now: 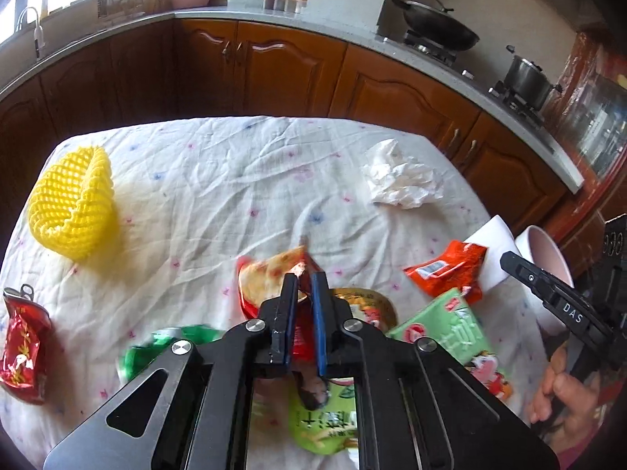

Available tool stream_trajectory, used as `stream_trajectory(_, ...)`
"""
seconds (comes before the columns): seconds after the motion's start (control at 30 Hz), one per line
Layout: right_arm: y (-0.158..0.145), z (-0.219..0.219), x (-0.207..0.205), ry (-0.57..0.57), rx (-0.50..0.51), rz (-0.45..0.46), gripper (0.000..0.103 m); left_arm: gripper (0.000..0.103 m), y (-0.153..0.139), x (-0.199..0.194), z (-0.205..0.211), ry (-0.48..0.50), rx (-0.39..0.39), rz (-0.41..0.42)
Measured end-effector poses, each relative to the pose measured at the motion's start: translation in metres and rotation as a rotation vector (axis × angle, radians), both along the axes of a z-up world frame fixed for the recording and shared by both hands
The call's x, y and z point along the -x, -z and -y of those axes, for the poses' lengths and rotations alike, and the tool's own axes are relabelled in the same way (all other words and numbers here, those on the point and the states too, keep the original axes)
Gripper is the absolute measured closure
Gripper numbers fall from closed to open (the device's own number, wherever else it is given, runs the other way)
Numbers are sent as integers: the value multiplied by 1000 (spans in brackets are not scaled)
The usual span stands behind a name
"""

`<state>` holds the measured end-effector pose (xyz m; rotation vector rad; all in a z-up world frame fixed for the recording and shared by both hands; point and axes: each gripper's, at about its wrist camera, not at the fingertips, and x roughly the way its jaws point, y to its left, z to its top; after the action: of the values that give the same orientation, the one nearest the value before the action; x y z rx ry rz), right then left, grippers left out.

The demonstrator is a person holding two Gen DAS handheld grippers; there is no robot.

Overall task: Collect trash
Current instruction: 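Grasp the red snack bag with the left gripper while the right gripper grasps the white paper cup, then carry the red snack bag and white paper cup over the pink bin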

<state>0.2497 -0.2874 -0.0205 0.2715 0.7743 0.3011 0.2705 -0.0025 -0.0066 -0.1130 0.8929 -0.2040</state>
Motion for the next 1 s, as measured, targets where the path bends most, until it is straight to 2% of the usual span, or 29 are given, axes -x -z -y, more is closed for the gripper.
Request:
stream_trajectory(0.2, -16, 9, 14, 18, -26, 39, 83, 99, -21, 11, 0, -2, 13, 62)
stream_trajectory(0.47, -36, 20, 38, 37, -50, 88, 83, 100, -54, 31, 1, 20, 93, 129)
stream_trajectory(0.6, -44, 26, 51, 43, -55, 104, 83, 100, -65, 41, 9, 47, 131, 151)
stream_trajectory(1.0, -57, 59, 85, 106, -65, 138, 83, 100, -84, 66, 56, 155, 172, 189)
